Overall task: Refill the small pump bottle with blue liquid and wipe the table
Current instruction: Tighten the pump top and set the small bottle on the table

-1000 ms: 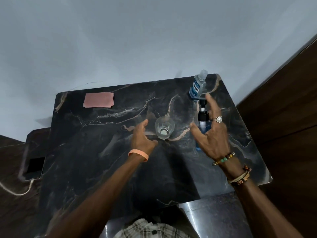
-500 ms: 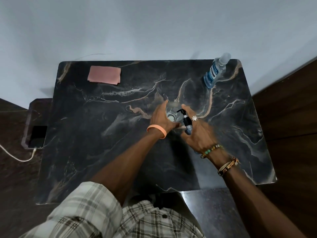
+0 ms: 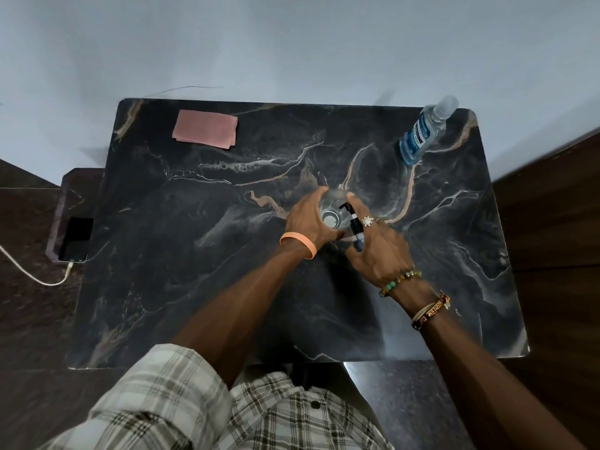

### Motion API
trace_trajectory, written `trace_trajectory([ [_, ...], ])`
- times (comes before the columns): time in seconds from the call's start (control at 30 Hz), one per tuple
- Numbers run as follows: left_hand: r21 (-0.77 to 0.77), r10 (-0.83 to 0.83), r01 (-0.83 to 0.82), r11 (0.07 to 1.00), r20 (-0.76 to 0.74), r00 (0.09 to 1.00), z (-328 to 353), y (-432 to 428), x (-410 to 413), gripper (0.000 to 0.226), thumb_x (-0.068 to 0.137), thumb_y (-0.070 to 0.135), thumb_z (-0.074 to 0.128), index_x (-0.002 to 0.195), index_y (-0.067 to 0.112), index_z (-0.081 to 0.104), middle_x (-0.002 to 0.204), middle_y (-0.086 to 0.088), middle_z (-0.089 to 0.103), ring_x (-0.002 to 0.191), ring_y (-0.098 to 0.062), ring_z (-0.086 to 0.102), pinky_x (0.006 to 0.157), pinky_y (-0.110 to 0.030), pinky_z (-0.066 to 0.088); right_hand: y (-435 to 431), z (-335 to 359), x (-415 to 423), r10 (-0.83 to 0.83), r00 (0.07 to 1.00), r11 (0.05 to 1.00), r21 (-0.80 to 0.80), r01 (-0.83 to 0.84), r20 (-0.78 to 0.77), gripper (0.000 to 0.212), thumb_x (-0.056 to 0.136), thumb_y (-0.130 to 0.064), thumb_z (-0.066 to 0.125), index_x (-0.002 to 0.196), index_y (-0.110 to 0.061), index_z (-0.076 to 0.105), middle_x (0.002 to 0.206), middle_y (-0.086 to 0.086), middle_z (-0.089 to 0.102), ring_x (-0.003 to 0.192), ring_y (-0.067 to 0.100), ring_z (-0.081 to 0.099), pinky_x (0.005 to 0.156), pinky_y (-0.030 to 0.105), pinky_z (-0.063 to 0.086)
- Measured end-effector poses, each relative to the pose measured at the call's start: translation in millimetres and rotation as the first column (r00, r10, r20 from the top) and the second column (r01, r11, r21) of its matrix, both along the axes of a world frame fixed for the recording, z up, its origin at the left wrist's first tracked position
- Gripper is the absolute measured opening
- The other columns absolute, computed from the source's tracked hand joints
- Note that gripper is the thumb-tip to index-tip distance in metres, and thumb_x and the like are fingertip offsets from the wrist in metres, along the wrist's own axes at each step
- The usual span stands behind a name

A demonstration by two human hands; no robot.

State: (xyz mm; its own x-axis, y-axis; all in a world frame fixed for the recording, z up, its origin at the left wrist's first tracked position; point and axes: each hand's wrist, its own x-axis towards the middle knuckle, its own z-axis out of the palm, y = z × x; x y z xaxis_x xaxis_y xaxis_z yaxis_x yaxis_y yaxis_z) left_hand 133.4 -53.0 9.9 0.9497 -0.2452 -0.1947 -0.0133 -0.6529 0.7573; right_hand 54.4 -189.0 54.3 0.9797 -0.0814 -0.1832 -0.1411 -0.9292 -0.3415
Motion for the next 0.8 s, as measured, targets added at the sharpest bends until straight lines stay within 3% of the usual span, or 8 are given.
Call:
trace_trajectory([
  [0.1,0.027,-0.027,0.028,0.999,-0.011,1.000,-2,0,2,0.086,0.058,0.046,0.086,0.130,0.018,0.047,0.125,-0.002,0.061,0.118,-0.019,0.055,0.101,-0.038,0.044,-1,0,3,0.043,0.999,0.999,-0.020,-0.044,-0.022,0.080,0.076,-0.023,0.063,0.138,-0.044,0.017,0.088,0.004,0.058,0.066,0.027,0.055,0.058,0.040,0.053],
  [0.23,0.025,-0.028,0.028,0.999,0.020,0.999,-1,1,0,0.089,0.054,0.051,0.085,0.128,0.018,0.048,0.123,-0.003,0.061,0.116,-0.020,0.055,0.100,-0.036,0.044,2,-2,6,0.002,1.000,1.000,-0.026,-0.002,0.020,0.080,0.077,-0.025,0.064,0.139,-0.043,0.017,0.085,-0.003,0.047,0.064,0.022,0.051,0.057,0.036,0.049],
  [0.3,0.033,-0.036,0.034,0.999,0.039,0.999,0,1,-4,0.091,0.053,0.053,0.084,0.129,0.020,0.046,0.124,-0.002,0.058,0.116,-0.020,0.054,0.098,-0.034,0.045,2,-2,7,0.026,1.000,0.998,-0.053,-0.025,0.016,0.077,0.077,-0.026,0.065,0.137,-0.042,0.020,0.083,-0.003,0.052,0.062,0.022,0.052,0.054,0.033,0.045],
  [0.47,0.041,-0.067,0.063,0.997,0.093,0.993,-2,-1,-15,0.096,0.053,0.061,0.080,0.133,0.021,0.044,0.124,-0.001,0.054,0.114,-0.019,0.054,0.094,-0.036,0.047,-2,-6,-6,-0.018,1.000,1.000,-0.025,0.019,0.023,0.086,0.079,-0.025,0.062,0.143,-0.046,0.009,0.098,0.009,0.062,0.071,0.031,0.061,0.061,0.042,0.055],
  [0.57,0.033,-0.057,0.053,0.998,0.156,0.986,-2,-2,-20,0.091,0.057,0.055,0.081,0.133,0.021,0.045,0.123,-0.004,0.055,0.112,-0.022,0.055,0.094,-0.038,0.048,-3,-5,-10,-0.049,0.996,0.998,-0.034,0.051,0.072,0.090,0.079,-0.026,0.061,0.145,-0.048,0.006,0.107,0.010,0.063,0.071,0.033,0.063,0.060,0.043,0.056],
  [0.8,0.052,-0.096,0.089,0.995,0.146,0.985,-3,-2,-18,0.089,0.058,0.047,0.084,0.134,0.022,0.043,0.127,-0.004,0.053,0.116,-0.022,0.053,0.097,-0.039,0.046,1,-4,-10,-0.037,0.999,0.997,-0.072,0.039,0.026,0.075,0.081,-0.027,0.061,0.141,-0.042,0.017,0.105,0.008,0.063,0.073,0.032,0.062,0.061,0.041,0.055],
])
